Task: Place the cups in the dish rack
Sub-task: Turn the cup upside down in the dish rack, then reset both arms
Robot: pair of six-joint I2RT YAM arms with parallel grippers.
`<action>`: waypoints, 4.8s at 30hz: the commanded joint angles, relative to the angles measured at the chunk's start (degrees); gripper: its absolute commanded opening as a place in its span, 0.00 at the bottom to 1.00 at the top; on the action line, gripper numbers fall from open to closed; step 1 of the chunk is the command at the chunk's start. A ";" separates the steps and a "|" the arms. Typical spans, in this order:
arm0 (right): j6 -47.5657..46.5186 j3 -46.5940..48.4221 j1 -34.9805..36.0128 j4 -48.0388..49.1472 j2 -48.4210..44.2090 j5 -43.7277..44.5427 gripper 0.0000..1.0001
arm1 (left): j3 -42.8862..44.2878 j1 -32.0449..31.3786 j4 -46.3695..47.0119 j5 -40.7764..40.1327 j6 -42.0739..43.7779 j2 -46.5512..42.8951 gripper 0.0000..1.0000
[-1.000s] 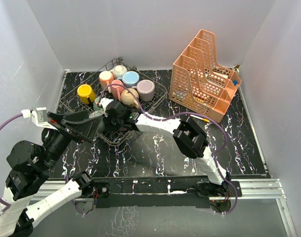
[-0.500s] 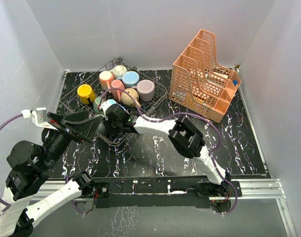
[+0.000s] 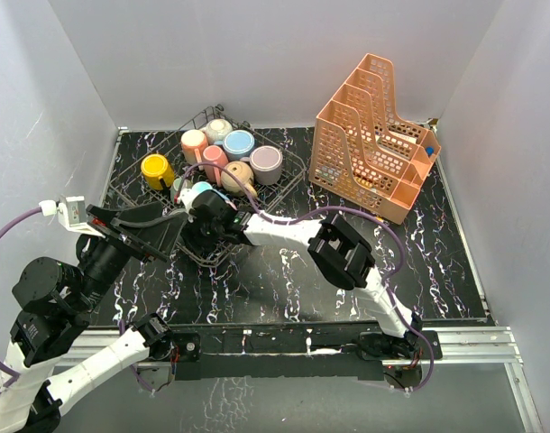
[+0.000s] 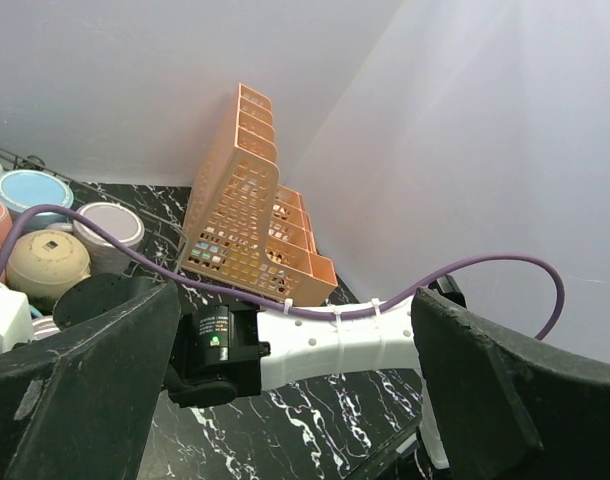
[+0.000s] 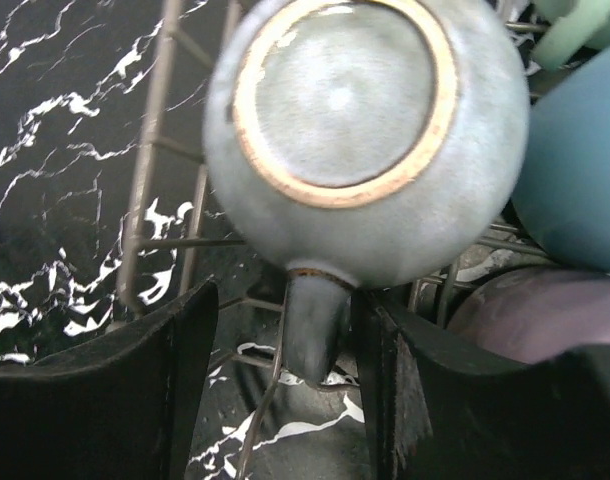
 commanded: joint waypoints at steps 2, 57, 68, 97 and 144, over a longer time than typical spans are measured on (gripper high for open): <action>-4.98 3.71 0.15 2.00 -7.30 -8.88 0.61 | 0.19 0.01 2.62 2.20 -0.84 0.51 0.97; -17.95 -3.43 -52.74 -22.27 -61.07 -17.15 1.00 | 26.86 26.98 -0.70 26.90 -0.51 44.09 0.97; -15.64 16.87 -53.48 -25.10 -57.62 -22.88 0.99 | 40.76 27.05 2.50 31.84 -2.67 40.80 0.97; -2.88 6.03 -58.98 -23.74 -62.52 -18.55 0.99 | 28.54 27.05 5.27 34.97 0.21 34.69 0.97; -3.65 2.00 -61.64 -23.10 -64.06 -16.22 0.99 | 20.76 27.01 12.47 37.63 -3.08 34.17 0.97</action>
